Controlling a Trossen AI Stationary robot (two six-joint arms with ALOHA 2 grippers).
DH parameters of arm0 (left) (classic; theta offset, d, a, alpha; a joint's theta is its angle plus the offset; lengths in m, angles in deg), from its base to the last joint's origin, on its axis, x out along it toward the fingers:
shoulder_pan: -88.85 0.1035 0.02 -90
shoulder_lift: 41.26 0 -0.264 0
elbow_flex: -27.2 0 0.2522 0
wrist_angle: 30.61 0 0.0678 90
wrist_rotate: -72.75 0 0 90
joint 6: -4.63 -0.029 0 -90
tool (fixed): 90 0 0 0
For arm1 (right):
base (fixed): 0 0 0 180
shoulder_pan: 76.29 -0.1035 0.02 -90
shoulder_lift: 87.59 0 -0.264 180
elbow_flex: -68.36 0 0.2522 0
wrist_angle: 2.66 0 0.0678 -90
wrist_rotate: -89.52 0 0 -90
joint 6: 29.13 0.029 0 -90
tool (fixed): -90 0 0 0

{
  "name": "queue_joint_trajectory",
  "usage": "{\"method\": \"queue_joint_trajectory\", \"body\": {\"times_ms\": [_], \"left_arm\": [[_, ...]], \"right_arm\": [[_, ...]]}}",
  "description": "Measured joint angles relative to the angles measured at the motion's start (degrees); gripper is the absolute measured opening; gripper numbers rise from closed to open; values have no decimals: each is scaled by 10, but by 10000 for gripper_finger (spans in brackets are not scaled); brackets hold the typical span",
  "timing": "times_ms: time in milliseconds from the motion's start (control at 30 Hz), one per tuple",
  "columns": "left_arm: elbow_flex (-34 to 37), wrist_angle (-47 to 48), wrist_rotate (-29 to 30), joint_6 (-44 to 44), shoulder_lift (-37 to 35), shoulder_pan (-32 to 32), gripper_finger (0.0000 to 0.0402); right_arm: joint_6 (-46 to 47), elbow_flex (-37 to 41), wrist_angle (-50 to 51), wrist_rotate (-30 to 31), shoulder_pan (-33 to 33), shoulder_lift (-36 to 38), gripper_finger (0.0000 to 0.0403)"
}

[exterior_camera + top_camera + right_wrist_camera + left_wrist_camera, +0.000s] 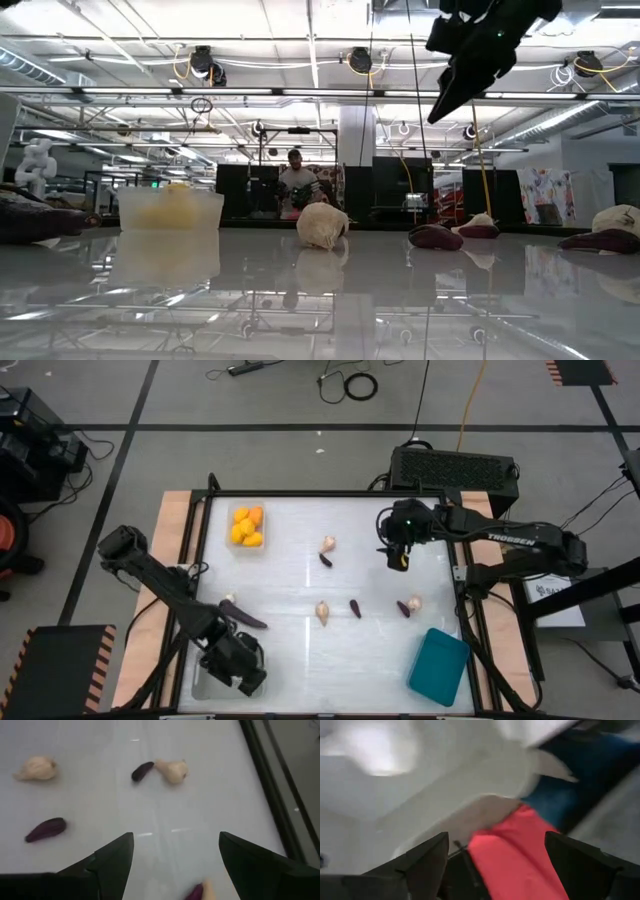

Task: Sort produce into baskets
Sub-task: Put the white garlic into the gray bin

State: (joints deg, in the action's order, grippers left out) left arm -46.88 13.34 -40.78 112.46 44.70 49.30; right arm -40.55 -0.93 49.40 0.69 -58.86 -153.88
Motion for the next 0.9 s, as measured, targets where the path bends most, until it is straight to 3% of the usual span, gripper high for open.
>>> {"method": "queue_joint_trajectory", "body": {"times_ms": [100, 200, 400, 500, 567, 700, 800, 900], "left_arm": [[0, 1, 23, -24, -35, 30, 334], [-1, 42, 86, -96, -88, 67, 334], [-1, 227, 228, -273, -194, 135, 334], [-1, 332, 303, -342, -232, 169, 334], [-1, 409, 351, -348, -245, 197, 334], [0, 504, 366, -315, -248, 260, 334], [16, 507, 359, -283, -248, 288, 334], [47, 478, 351, -259, -246, 318, 334]], "right_arm": [[-1, 0, -23, 0, 15, -10, 286], [28, 0, -54, 0, 30, -30, 286], [243, 0, -104, -1, 43, -72, 286], [294, 0, -114, -18, 43, -84, 286], [325, 0, -118, -22, 42, -87, 286], [389, 0, -116, -54, 37, -86, 286], [375, 0, -105, -102, 27, -74, 286], [327, 0, -84, -104, 16, -64, 286]]}}
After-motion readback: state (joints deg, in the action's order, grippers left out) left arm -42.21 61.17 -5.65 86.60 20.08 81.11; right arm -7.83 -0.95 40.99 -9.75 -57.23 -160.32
